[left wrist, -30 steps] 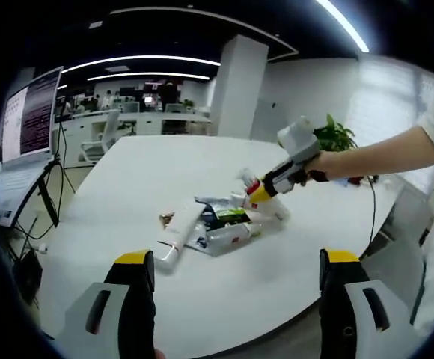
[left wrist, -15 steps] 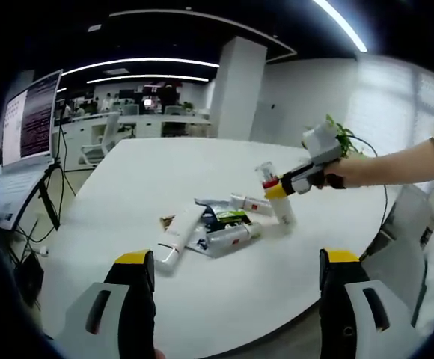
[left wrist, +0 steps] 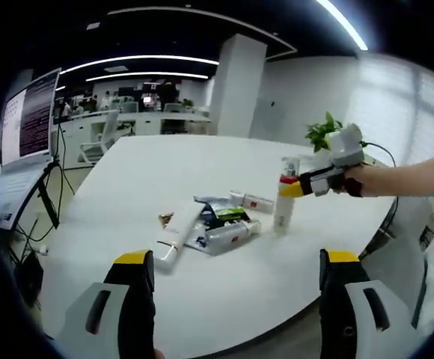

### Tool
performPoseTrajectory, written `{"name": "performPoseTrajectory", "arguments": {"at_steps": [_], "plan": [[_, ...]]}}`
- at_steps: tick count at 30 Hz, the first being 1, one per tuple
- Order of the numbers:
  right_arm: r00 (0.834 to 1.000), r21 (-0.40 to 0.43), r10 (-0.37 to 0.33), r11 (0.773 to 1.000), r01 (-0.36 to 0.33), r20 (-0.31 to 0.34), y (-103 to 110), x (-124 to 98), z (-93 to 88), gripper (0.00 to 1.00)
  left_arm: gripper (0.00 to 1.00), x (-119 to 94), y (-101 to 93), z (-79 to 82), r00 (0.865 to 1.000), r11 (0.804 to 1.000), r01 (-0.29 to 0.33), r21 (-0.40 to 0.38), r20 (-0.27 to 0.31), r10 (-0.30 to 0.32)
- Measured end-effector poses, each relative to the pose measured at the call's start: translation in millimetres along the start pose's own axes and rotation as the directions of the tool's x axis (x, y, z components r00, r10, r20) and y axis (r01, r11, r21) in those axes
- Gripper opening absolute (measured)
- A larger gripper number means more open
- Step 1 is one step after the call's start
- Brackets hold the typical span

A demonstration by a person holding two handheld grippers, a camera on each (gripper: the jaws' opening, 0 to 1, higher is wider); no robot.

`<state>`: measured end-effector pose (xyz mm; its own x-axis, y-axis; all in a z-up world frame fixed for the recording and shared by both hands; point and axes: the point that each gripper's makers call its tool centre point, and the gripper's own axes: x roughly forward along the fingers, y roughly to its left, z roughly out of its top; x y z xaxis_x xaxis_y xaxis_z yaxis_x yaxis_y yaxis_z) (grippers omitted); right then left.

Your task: Arrange the skincare products in the storage area until every visible bottle or jar stands upright without overlapping.

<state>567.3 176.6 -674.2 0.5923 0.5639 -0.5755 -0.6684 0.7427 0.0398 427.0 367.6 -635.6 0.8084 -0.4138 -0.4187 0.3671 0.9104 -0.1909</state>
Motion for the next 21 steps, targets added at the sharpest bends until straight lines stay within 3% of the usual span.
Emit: {"name": "performPoseTrajectory", "arguments": {"at_steps": [11,21], "plan": [[0.999,0.026,-0.002,1.0,0.001,0.047,24,-24,0.0,0.27,0.9,5,-18.3,-0.3,0.999,0.993,0.03,0.111,-0.029,-0.027],[0.991,0.038,0.009,0.999,-0.014,0.134,52,-58,19.2,0.27,0.91,30,-61.8,11.0,0.992,0.981,0.128,0.147,-0.024,-0.126]]}}
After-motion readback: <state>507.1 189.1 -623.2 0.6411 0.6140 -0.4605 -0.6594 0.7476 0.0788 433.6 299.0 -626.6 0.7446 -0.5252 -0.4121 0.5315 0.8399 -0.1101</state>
